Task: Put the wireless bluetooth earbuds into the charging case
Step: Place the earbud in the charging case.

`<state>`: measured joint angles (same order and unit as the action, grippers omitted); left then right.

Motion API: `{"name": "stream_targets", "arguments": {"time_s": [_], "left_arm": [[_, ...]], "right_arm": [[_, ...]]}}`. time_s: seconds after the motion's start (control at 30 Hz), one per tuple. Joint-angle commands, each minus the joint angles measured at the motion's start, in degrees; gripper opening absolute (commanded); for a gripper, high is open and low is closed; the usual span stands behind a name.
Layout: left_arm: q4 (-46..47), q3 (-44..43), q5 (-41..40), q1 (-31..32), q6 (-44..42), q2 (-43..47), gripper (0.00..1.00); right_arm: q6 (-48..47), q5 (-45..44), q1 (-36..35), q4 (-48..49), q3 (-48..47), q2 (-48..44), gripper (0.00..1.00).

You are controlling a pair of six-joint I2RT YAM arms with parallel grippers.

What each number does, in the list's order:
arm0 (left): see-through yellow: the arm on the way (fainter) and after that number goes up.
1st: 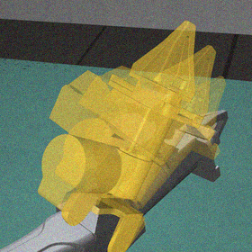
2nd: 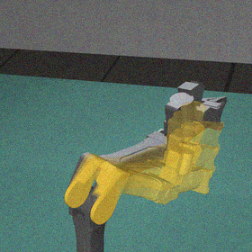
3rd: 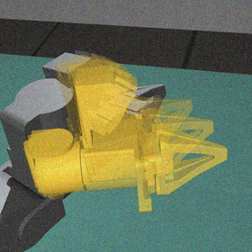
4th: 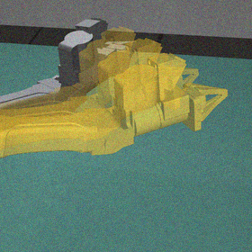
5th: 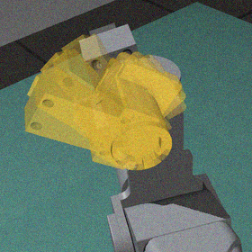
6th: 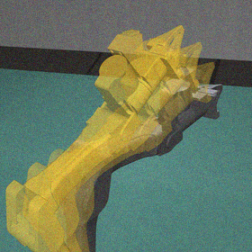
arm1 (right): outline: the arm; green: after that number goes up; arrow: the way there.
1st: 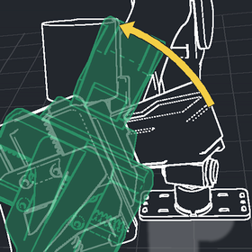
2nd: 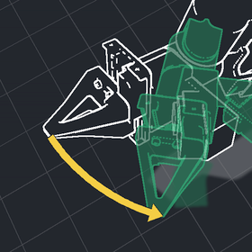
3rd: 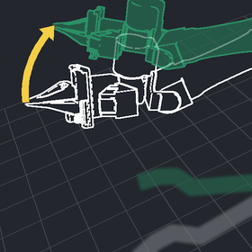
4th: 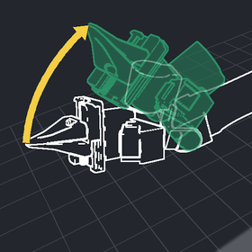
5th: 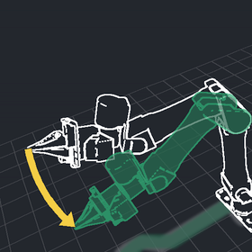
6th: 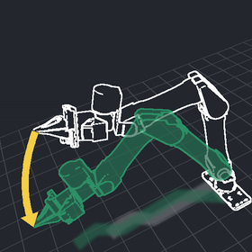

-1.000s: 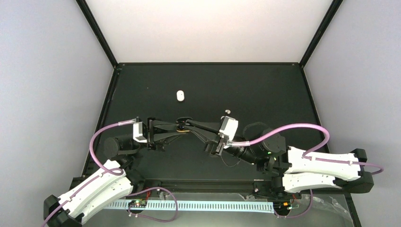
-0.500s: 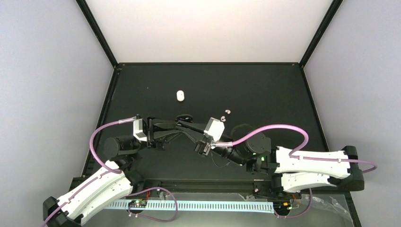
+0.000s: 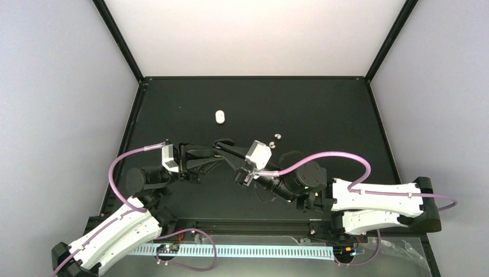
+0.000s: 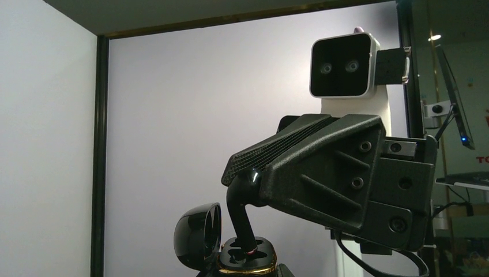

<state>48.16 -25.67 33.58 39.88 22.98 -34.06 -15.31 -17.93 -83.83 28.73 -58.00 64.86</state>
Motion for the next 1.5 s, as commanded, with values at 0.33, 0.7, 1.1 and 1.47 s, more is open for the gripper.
{"name": "stream_targets", "arguments": {"time_s": [0.33, 0.7, 1.1, 1.47], "left_arm": [[-1.98, -0.43, -1.35, 0.56, -1.01, 1.31, 0.02], [-2.57, -0.7, -2.13, 0.62, -1.45, 2.1, 0.02], [-3.02, -0.77, -2.58, 0.63, -1.97, 2.49, 0.02], [-4.21, -1.09, -3.18, 0.62, -2.93, 3.31, 0.01]], "right_arm": [[1.02, -1.71, -0.37, 1.61, -2.83, 1.61, 0.01], [2.06, -2.34, -0.37, 0.12, -2.71, 1.81, 0.01], [3.87, -1.72, -0.34, -3.16, -4.2, 2.37, 0.01], [6.15, -2.48, -0.37, -8.22, -3.98, 1.02, 0.02]]}}
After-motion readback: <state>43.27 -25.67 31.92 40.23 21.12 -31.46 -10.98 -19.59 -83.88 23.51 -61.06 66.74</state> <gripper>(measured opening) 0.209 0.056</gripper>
